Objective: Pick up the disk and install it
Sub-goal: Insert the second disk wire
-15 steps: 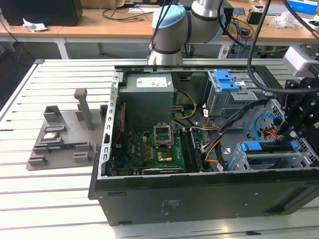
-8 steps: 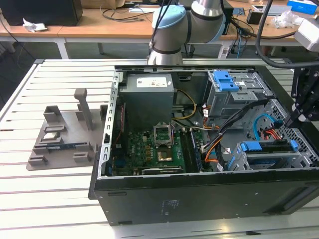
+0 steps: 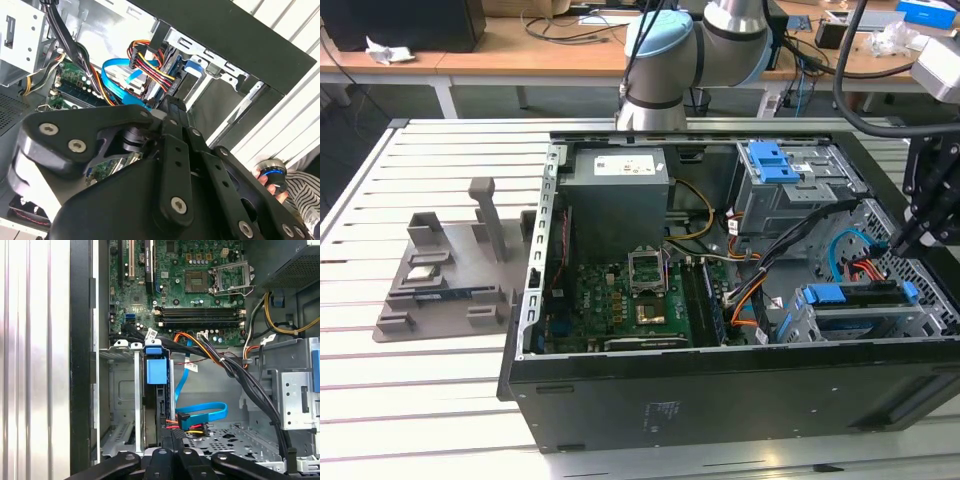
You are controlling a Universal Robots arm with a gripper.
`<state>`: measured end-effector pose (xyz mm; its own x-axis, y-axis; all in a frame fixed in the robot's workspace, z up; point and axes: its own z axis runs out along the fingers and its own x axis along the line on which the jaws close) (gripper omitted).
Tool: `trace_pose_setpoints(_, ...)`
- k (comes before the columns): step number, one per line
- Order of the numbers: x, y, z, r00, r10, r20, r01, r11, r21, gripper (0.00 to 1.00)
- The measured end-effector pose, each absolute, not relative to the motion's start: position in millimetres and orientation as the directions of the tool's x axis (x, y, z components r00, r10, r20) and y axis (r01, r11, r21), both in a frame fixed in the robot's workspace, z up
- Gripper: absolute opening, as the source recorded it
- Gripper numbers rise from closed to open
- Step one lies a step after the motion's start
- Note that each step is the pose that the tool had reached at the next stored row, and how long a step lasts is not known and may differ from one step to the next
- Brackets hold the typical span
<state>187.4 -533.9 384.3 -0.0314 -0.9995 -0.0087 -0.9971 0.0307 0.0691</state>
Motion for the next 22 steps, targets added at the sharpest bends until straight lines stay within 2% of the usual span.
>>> trace_pose_setpoints(3, 187.3, -533.9, 384.3, -0.031, -0.999, -0.009, -0.997, 0.031, 0.069, 0.3)
trace_pose_setpoints(14, 176.4, -524.3, 389.5, -0.03, -0.999, -0.011, -0.997, 0.029, 0.069, 0.3)
trace_pose_setpoints(22, 174.1, -525.2, 371.3, -0.018, -1.0, -0.019, -0.997, 0.016, 0.069, 0.3)
